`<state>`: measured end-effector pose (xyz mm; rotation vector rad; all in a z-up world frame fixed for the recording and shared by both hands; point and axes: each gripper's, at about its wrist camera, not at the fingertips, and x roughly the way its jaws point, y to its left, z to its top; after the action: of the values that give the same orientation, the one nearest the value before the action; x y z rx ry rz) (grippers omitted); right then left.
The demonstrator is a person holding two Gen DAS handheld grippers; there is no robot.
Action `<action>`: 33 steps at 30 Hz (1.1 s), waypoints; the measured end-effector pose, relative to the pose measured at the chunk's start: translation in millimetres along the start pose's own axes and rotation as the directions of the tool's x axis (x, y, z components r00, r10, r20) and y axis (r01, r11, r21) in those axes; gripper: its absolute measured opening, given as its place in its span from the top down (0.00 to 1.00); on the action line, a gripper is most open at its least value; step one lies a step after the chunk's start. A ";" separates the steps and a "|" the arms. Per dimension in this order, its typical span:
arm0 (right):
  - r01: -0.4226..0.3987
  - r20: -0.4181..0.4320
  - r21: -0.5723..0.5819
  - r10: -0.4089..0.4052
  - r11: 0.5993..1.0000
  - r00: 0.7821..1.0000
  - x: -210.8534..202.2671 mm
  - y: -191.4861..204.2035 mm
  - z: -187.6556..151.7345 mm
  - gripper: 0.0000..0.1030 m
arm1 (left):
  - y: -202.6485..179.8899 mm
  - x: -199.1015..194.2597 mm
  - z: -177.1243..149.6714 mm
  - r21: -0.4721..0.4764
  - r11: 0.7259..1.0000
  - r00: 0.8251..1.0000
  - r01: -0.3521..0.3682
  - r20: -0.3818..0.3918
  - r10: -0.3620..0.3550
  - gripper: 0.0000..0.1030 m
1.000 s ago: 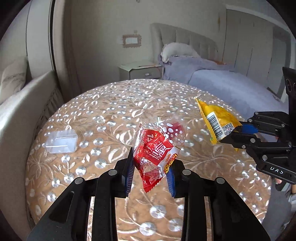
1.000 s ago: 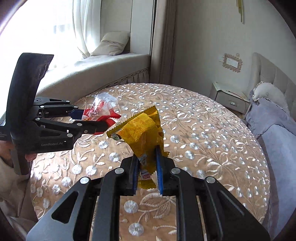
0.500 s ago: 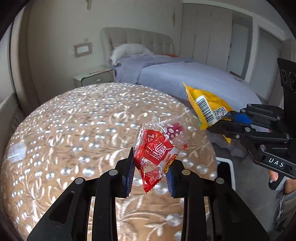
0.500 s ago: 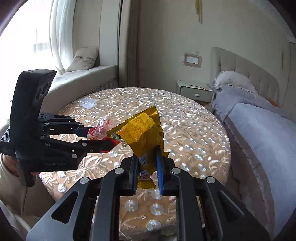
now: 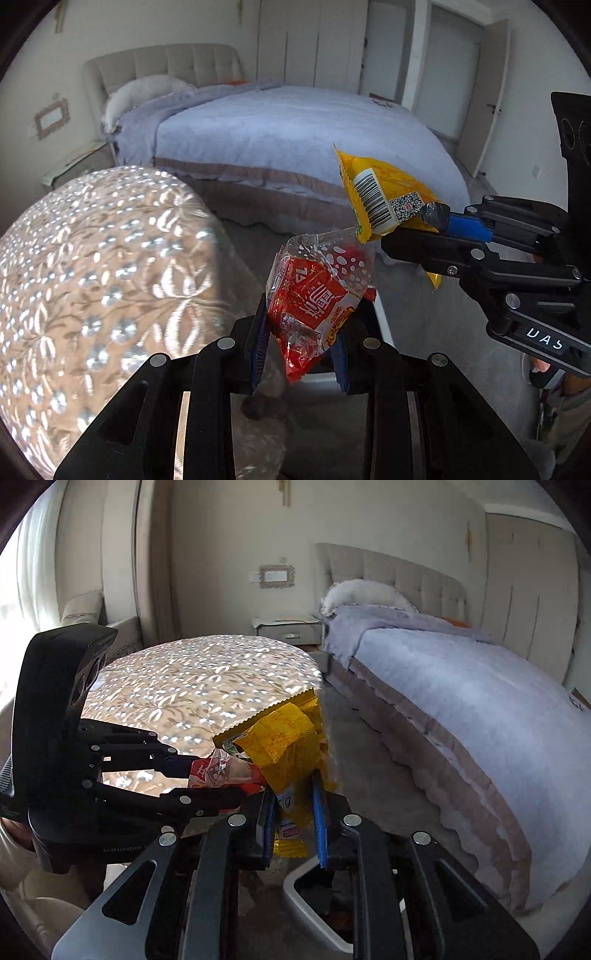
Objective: Collect trash
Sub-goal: 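Carry the red wrapper and yellow chip bag to the white bin, then open both grippers over the bin to drop the wrappers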
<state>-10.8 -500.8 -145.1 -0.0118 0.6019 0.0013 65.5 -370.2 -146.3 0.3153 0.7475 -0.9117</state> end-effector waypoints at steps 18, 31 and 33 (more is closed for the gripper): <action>0.099 -0.177 0.189 -0.065 0.977 0.982 62.9 -91.5 -77.4 0.82 | -59.4 142.9 -14.8 0.078 0.991 0.960 0.109 -0.267 -0.085 0.71; 0.104 -0.311 0.260 -0.019 0.960 0.950 134.2 -123.3 -112.7 0.15 | -50.4 219.3 -31.7 0.040 0.988 0.899 0.146 -0.423 -0.116 0.05; 0.101 -0.338 0.279 -0.001 0.955 0.941 142.0 -124.9 -115.8 0.08 | -46.5 227.2 -32.0 0.044 0.990 0.893 0.135 -0.439 -0.102 0.05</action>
<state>41.3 -627.4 -319.6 0.2662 0.9388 -0.1444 101.7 -516.0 -325.8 0.5563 1.1593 -0.9986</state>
